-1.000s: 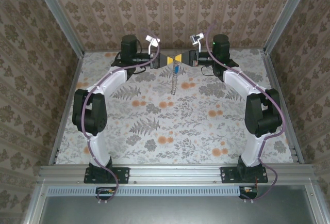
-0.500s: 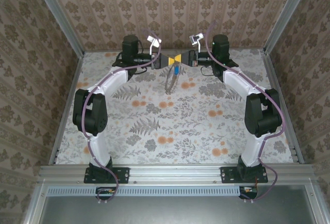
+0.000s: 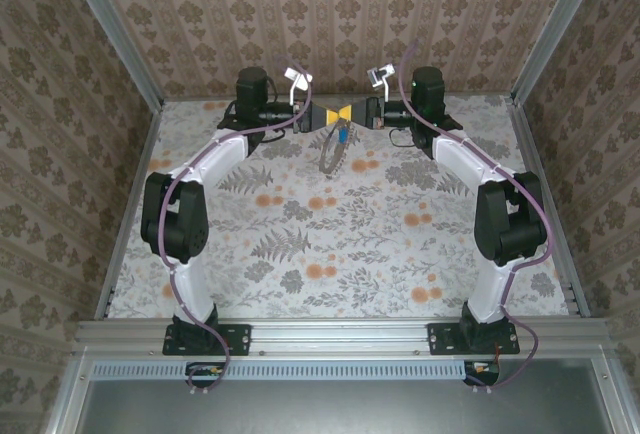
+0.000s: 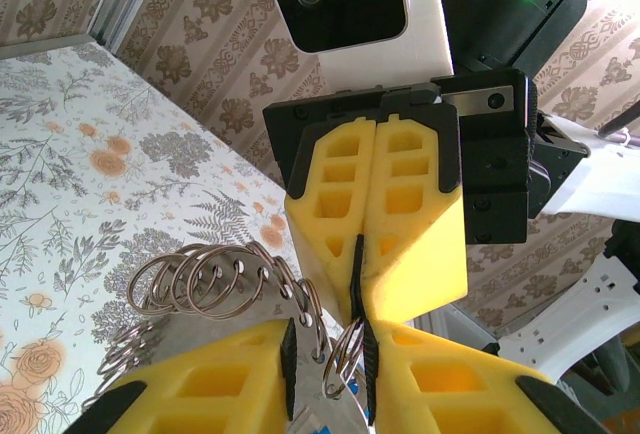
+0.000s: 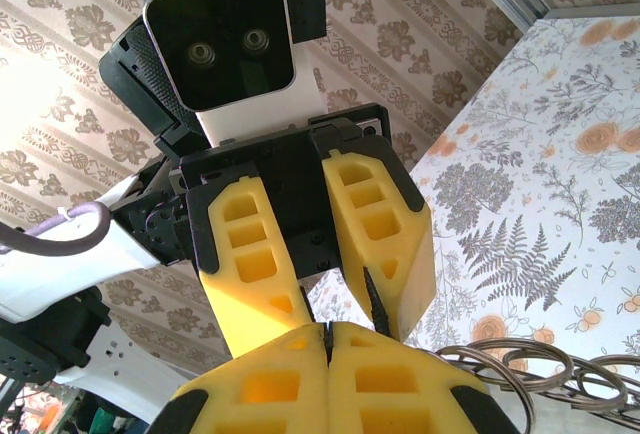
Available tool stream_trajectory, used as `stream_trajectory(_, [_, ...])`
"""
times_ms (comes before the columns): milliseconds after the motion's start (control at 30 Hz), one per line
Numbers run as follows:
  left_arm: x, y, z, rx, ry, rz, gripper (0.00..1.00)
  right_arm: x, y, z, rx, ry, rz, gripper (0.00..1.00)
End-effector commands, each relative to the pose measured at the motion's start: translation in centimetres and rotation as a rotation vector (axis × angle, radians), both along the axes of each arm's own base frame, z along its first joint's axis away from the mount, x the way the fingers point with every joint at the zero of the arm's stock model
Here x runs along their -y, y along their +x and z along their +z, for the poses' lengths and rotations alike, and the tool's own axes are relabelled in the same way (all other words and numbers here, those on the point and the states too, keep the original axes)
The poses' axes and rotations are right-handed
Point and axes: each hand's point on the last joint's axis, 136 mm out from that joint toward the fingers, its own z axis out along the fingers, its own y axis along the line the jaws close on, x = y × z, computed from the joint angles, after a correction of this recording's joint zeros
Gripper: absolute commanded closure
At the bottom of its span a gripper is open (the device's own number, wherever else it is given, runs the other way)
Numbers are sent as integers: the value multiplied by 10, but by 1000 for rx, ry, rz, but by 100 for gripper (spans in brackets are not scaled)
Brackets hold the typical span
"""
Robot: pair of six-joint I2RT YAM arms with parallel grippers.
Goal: Put the keys on the keyring
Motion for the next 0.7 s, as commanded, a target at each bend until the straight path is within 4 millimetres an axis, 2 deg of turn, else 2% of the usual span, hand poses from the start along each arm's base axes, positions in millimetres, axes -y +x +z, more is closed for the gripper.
stream_trajectory(0, [0,-3,18,49,-26,-16,75,-2,-3,6,39,9,20,100])
stream_trajectory(400, [5,-8,19,53,-33,-38,98,-2,-1,4,34,8,14,100])
stream_trajectory(667, [12,-13,15,46,-30,-35,100,-2,-2,7,38,11,9,100])
